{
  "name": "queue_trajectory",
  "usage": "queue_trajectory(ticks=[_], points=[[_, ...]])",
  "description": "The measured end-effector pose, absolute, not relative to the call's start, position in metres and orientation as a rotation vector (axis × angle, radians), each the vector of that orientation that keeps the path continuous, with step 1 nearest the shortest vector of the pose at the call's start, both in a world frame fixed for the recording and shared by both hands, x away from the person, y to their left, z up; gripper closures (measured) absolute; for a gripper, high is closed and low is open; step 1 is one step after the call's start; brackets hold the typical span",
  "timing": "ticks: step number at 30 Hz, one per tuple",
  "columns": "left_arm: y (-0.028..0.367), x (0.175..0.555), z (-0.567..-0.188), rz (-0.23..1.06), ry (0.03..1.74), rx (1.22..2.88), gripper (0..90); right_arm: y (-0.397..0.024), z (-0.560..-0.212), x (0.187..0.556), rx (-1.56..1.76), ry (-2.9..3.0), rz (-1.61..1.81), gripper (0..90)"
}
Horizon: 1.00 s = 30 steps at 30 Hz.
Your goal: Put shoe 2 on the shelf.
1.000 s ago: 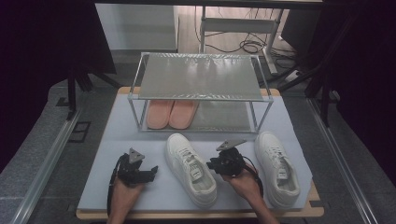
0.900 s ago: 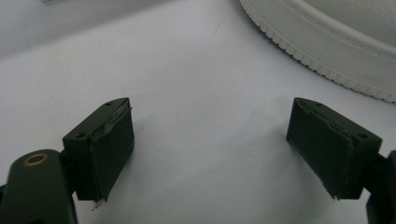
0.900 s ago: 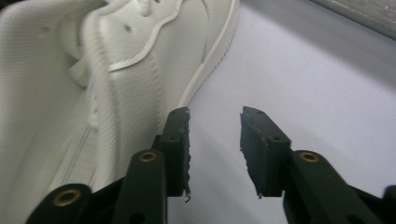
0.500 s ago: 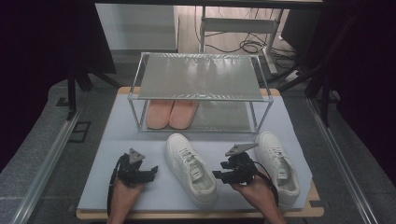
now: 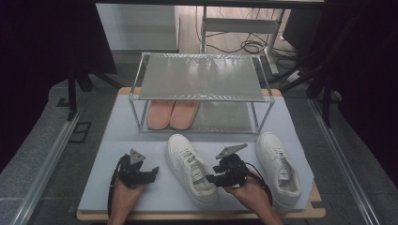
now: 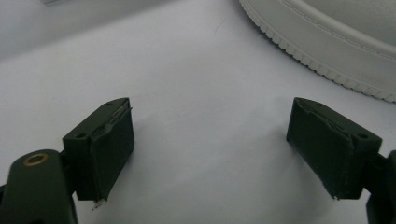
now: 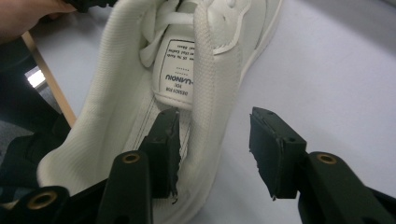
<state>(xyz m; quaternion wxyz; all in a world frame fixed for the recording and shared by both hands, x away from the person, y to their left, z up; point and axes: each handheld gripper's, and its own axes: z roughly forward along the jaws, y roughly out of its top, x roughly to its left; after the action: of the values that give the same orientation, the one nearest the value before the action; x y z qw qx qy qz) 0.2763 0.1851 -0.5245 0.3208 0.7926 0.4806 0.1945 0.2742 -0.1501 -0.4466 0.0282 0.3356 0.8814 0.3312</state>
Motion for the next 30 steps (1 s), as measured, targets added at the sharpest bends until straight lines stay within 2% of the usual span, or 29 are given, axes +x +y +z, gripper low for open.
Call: queue_trajectory(ticks=[15,30], points=[[0.185,0.276,-0.525,0.512,1.267,2.071,15.1,-0.144,-0.452,0.283,1.053,2.807,1.002,77.8],[0.186,0.277,-0.525,0.506,1.264,2.082,15.1,-0.172,-0.462,0.302,1.447,2.794,1.327,81.9]])
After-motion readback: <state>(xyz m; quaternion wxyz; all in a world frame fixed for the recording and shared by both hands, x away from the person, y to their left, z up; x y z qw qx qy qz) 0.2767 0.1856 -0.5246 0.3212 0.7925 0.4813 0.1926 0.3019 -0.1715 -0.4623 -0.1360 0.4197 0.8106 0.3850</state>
